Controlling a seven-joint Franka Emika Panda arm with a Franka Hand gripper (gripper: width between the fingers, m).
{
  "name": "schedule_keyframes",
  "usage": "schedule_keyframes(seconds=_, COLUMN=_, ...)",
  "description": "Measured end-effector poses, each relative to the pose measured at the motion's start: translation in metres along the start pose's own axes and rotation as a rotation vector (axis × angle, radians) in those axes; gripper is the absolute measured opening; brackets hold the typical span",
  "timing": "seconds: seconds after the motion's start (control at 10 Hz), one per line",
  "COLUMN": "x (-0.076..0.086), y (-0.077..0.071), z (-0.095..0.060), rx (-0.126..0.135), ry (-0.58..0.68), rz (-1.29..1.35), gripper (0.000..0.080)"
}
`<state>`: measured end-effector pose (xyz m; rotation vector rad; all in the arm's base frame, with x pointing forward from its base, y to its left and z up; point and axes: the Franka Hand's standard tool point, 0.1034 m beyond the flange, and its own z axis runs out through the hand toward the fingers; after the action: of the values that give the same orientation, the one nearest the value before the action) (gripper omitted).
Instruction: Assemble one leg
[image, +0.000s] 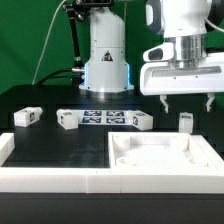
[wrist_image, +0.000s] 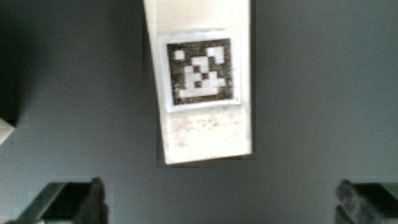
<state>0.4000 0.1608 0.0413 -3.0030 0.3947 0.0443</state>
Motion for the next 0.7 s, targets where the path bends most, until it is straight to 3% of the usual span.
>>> schedule_keyframes(seconds=0.2, x=-0.0024, y=0.0003, z=0.001, rx=-0.033, ry=-0.198, rz=0.004, gripper=0.0649)
schedule_keyframes(seconds=0.4, x=-0.0048, y=-0.0026, z=-0.001, rx=-0.044, ry=-0.381, rz=-0.022, gripper=0.0649)
schedule_keyframes(seconds=0.7, x=-0.0006, y=0.0008, z=0.0003, rx=-0.034, ry=-0.626, rz=-0.05, gripper=0.0649)
